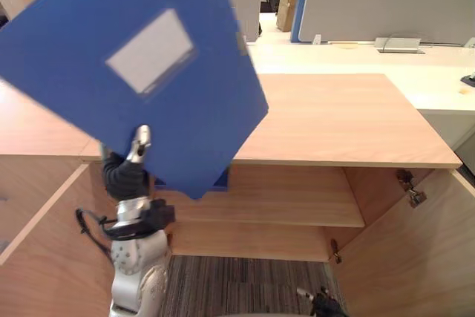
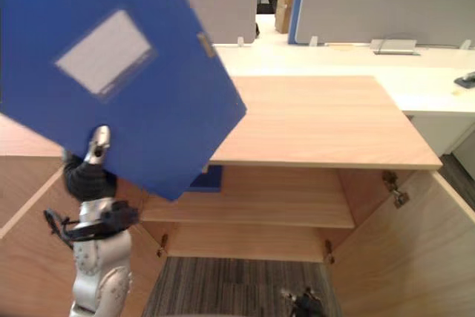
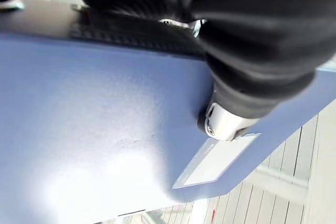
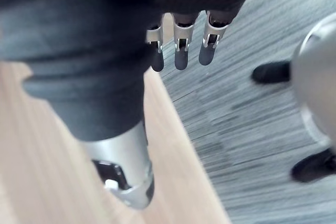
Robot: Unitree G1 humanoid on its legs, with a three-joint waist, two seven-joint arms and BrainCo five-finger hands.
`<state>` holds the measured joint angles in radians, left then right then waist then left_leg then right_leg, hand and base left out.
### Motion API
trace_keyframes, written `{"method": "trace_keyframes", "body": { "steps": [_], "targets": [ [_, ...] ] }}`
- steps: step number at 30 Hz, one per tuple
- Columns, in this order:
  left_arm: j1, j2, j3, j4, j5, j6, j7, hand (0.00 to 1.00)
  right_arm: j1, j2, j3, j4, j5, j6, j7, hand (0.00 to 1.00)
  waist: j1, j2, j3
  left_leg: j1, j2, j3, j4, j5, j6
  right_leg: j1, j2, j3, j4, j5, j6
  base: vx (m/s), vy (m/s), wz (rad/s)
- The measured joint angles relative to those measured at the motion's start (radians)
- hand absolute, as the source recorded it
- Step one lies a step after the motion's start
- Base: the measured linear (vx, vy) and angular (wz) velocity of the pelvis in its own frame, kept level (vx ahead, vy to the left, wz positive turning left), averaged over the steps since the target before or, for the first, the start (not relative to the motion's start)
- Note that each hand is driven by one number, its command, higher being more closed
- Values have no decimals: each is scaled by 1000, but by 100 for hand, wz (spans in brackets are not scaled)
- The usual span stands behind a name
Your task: Walk over to the cabinet, pick up the folder, carry it to the office cabinet, place the folder inside the office cabinet, then close the office cabinet door
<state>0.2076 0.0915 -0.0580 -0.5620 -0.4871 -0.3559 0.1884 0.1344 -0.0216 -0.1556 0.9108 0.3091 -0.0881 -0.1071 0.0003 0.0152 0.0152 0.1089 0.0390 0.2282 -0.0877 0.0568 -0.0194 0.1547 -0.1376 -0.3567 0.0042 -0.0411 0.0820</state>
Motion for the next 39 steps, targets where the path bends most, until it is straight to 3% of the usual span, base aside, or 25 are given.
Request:
{"method": "trace_keyframes", "body": {
  "steps": [2, 6, 8, 13, 17, 20, 25, 30, 36, 39],
  "targets": [
    [51, -26, 37, -10, -40, -1, -10, 100, 96, 7, 27, -282, 7, -9, -15, 0, -3, -1, 1, 7, 0, 6, 0, -1, 0, -1, -1, 3, 0, 0, 0, -62, 4, -5],
    [86, -32, 64, -10, -122, 2, -69, 100, 146, 14, -15, -589, 11, -36, -23, 0, -15, -5, 4, 15, 4, 17, 0, -2, 2, -1, 1, 20, -1, 5, -3, -57, 2, -13],
    [97, -43, 63, -10, -116, 9, -90, 100, 136, 26, -52, -652, 28, -64, -29, 0, -14, -7, 5, 15, 6, 27, 0, -2, 2, -2, 4, 30, -11, 14, -4, -54, 1, -15],
    [107, -50, 32, 37, -81, 56, -116, 100, 122, 38, -40, -877, 167, -77, -14, 0, -15, -9, 6, 14, 8, 36, 0, -2, 2, -1, 12, 37, -33, 29, -4, -41, -7, -6],
    [111, -48, -15, 90, -15, 80, -137, 100, 28, 30, -38, -1068, 263, -145, 42, 0, -14, -15, 11, 9, 8, 35, 0, -2, 2, -3, 13, 37, -36, 30, -3, 0, 0, 0],
    [105, -47, -54, 106, -15, 81, -165, 100, -77, -16, -17, -1119, 263, -176, 51, 0, -10, -22, 13, -2, 3, 33, 0, -2, 2, -14, 12, 36, -34, 31, -2, -22, 6, 1],
    [65, -44, -99, 152, -15, 85, -186, 100, -208, -117, 55, -1113, 274, -176, 69, 0, -2, -24, 14, -8, 1, 30, 1, -2, 2, -16, 9, 35, -31, 31, -2, 0, 0, 0],
    [61, 7, -145, 208, -1, 119, -188, 100, -344, -237, 133, -1075, 402, -169, 111, 0, -1, -29, 18, -10, 1, 26, 1, -1, 4, -17, 9, 33, -24, 31, -2, -32, 1, 2],
    [63, 26, -196, 214, 6, 126, -198, 100, -420, -339, 271, -975, 535, -114, 180, 0, 3, -33, 21, -9, 0, 21, 0, 2, 8, -19, 4, 30, -15, 31, -1, -51, 7, 1],
    [72, 31, -217, 214, 5, 127, -207, 100, -470, -369, 322, -907, 544, -90, 197, 0, 5, -34, 21, -10, -1, 15, 0, 5, 12, -19, 2, 27, -11, 31, -1, -62, 4, 4]
  ]
}}
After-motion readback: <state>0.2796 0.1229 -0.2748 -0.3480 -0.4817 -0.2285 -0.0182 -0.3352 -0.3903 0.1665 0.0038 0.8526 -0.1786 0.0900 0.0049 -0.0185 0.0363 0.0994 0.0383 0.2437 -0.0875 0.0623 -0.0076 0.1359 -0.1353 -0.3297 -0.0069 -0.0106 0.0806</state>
